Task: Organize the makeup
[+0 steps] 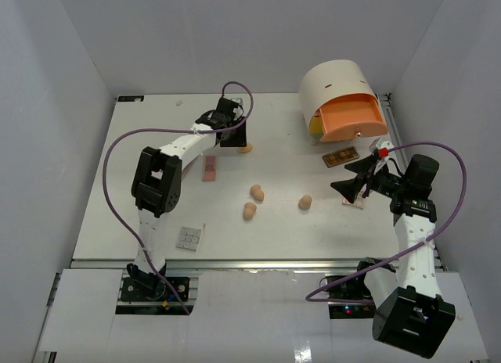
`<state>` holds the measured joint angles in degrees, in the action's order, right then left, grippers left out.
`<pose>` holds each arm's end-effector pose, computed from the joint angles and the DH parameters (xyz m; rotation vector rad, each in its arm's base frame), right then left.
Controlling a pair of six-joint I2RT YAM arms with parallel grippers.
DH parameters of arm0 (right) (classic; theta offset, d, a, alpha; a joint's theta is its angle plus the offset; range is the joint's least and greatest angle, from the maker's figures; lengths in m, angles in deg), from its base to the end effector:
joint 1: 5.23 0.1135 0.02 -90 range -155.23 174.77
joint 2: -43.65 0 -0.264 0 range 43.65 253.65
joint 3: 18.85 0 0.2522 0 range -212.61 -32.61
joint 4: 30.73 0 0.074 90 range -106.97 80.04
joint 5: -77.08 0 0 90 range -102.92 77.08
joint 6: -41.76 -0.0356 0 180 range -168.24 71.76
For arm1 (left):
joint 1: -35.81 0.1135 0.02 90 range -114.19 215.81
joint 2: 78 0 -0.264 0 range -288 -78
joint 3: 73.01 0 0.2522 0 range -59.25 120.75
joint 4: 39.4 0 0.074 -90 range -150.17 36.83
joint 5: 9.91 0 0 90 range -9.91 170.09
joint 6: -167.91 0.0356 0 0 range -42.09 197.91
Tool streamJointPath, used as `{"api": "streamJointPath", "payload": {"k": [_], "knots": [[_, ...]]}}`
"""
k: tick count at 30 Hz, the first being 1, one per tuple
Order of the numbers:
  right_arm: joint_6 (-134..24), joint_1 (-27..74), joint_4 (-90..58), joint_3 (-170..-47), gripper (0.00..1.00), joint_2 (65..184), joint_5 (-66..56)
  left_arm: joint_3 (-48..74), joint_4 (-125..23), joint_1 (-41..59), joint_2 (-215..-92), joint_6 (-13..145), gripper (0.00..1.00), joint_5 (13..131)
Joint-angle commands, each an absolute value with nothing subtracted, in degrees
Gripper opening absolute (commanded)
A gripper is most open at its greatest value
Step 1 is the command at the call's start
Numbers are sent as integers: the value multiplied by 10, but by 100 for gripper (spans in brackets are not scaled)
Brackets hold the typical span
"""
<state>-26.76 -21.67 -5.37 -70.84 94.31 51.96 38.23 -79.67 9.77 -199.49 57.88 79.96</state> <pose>0.1877 -0.0218 0.2872 -0.7545 1.6226 0.6455 0.4274 -0.2089 0.2091 0.1313 2.4821 -0.3516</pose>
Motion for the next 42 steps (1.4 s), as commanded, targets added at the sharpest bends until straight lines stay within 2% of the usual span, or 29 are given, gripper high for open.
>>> {"api": "streamJointPath", "payload": {"k": [1,7,12,15,17,18,22,30,37,42], "knots": [[-265,-218,-65,-708,88,935,532,449,-817,96,-2016,589,55,817],[-266,-218,-67,-708,88,932,527,479,-830,96,-2065,588,42,814],[-266,-219,-68,-707,88,931,526,478,-831,95,-2072,592,36,812],[-266,-218,-69,-707,88,930,526,478,-831,95,-2068,596,23,808],[-266,-219,-68,-708,88,929,526,477,-831,95,-2057,598,6,802],[-266,-219,-69,-708,88,928,525,476,-829,95,-2049,597,1,799],[-266,-219,-69,-708,88,924,521,468,-806,87,-1997,598,0,761],[-264,-220,-69,-709,88,914,508,444,-649,10,-1860,604,0,677],[-265,-230,-70,-708,88,910,507,514,-545,-45,-1909,545,0,646],[-265,-232,-71,-708,88,908,508,647,-511,-81,-1994,530,0,656]]}}
